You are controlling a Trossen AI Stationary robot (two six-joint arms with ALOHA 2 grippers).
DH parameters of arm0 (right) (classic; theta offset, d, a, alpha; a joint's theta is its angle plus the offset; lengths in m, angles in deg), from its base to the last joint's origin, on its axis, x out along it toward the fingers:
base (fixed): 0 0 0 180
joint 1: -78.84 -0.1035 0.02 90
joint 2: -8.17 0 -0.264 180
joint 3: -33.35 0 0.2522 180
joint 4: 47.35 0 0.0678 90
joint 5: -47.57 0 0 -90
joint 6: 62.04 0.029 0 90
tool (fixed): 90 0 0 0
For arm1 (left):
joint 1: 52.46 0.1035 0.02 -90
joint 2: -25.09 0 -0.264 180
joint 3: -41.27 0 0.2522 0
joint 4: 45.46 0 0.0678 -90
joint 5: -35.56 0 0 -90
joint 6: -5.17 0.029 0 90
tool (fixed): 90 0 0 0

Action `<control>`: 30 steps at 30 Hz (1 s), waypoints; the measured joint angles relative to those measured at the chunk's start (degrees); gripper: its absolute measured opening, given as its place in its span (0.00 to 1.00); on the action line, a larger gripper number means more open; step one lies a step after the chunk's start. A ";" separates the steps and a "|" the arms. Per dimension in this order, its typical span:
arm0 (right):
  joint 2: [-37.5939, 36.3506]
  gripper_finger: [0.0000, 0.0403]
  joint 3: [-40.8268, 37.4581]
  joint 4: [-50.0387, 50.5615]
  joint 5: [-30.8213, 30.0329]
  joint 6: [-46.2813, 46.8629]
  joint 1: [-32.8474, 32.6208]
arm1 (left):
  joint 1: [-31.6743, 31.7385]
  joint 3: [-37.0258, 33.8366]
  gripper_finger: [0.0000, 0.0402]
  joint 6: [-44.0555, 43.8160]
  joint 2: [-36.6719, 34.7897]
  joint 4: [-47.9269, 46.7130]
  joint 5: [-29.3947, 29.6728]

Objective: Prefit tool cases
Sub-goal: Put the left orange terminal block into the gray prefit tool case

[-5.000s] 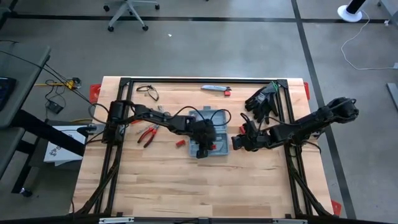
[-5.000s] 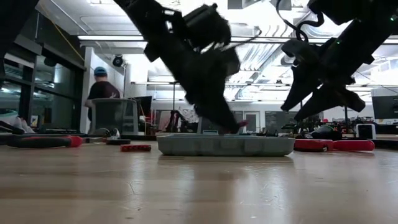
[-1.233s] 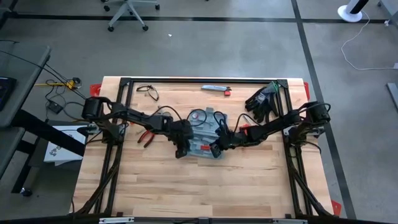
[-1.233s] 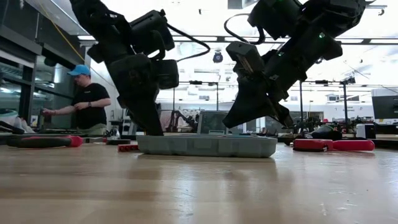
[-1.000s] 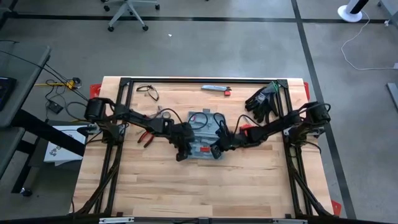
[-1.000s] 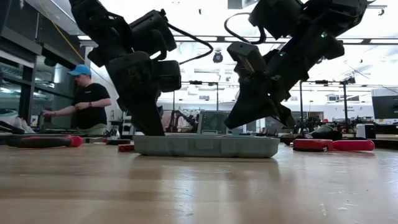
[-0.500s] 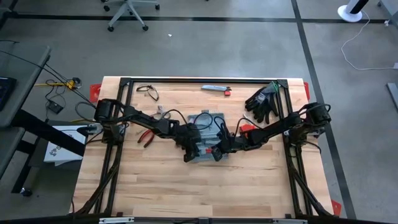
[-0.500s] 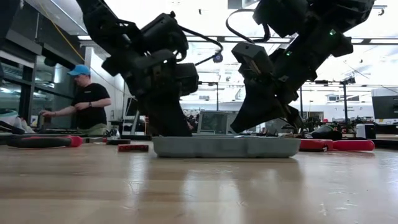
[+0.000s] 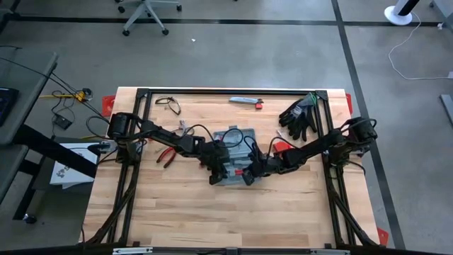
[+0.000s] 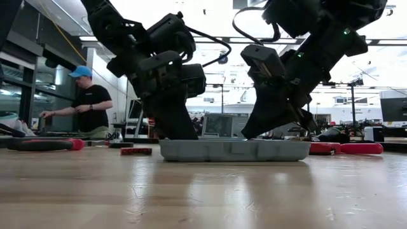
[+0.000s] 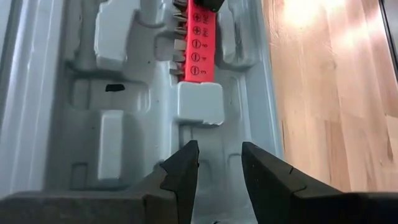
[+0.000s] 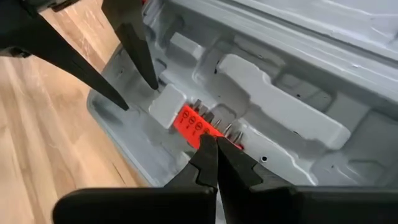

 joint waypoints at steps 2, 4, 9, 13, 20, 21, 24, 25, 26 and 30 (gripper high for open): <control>0.00 0.00 0.06 0.60 0.03 0.00 0.01 | 0.00 0.00 0.28 0.20 0.00 -0.06 0.01; -0.04 0.00 0.08 0.96 0.29 -0.11 0.01 | 0.00 0.00 0.28 0.59 0.00 -0.03 0.03; -0.04 0.00 0.08 1.03 1.10 -0.47 0.14 | 0.00 0.00 0.28 0.61 0.00 -0.02 0.44; 1.08 0.00 0.19 0.52 2.56 -0.96 0.16 | 0.07 0.00 0.28 0.78 0.00 0.02 0.76; 5.49 0.00 0.26 -3.66 5.93 -0.10 0.07 | 0.31 0.00 0.28 1.06 0.00 0.26 0.95; 5.69 0.00 0.26 -3.87 5.97 0.02 0.07 | 0.34 0.00 0.28 1.06 0.00 0.26 0.95; 5.86 0.00 0.26 -3.91 5.97 -0.02 0.18 | 0.35 0.00 0.28 1.07 0.00 0.26 1.05; 5.87 0.00 0.26 -3.85 5.99 -0.01 0.26 | 0.35 0.00 0.28 1.07 0.00 0.26 1.05; 5.90 0.00 0.24 -3.89 6.12 0.00 0.36 | 0.35 0.00 0.28 1.09 0.00 0.26 1.03; 6.02 0.00 -0.03 -6.70 6.31 1.00 0.24 | 0.48 -0.03 0.28 1.10 -0.29 -0.08 0.46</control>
